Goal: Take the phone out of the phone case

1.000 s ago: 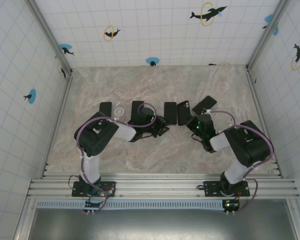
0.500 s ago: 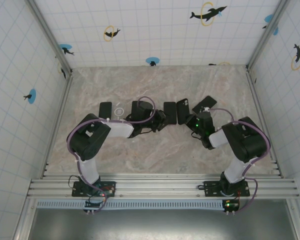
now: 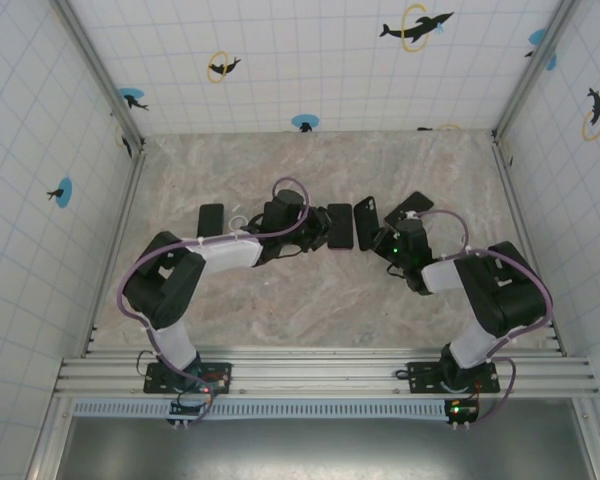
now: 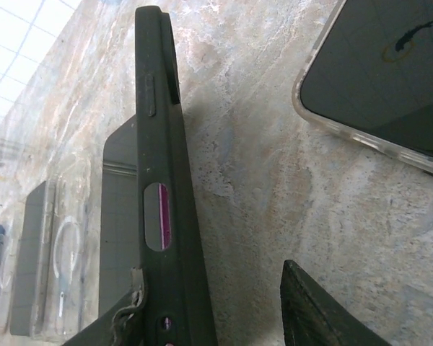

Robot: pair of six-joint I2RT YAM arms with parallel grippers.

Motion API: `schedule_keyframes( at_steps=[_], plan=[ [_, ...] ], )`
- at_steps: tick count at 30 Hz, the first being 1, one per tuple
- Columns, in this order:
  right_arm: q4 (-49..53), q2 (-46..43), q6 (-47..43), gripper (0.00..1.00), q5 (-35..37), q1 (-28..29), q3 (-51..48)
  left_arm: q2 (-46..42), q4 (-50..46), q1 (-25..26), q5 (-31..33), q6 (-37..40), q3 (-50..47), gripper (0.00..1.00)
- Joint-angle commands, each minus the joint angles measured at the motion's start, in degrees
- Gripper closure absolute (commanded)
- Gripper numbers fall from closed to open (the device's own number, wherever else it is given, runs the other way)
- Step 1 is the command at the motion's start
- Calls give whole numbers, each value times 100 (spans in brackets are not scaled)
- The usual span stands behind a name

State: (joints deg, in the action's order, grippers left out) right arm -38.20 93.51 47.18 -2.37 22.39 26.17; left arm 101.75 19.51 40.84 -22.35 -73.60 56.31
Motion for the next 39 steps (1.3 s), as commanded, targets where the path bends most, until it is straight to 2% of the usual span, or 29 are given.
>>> schedule_keyframes(
  at_steps=[1, 18, 26, 31, 35, 37, 39],
  plan=[
    [518, -124, -432, 57, 127, -32, 205, -165, -248, -45, 58, 197, 15, 44],
    [1341, 281, -1359, 59, 439, 13, 619, -116, -245, -76, -33, 252, 32, 43],
    [1259, -44, -1439, 56, 59, -97, 692, -79, -263, -84, -76, 310, 160, 42],
    [1978, -605, -1427, 47, 73, -387, 880, -163, -265, -102, -61, 457, 196, 39],
    [2641, -1017, -1395, 35, 342, -709, 988, -231, -370, -120, -66, 671, 283, 35],
    [3031, -1087, -1460, 24, 551, -851, 1113, -235, -489, -128, -79, 792, 361, 31],
    [3324, -1062, -1518, 21, 781, -948, 1241, -261, -553, -129, -81, 922, 388, 27]
  ],
)
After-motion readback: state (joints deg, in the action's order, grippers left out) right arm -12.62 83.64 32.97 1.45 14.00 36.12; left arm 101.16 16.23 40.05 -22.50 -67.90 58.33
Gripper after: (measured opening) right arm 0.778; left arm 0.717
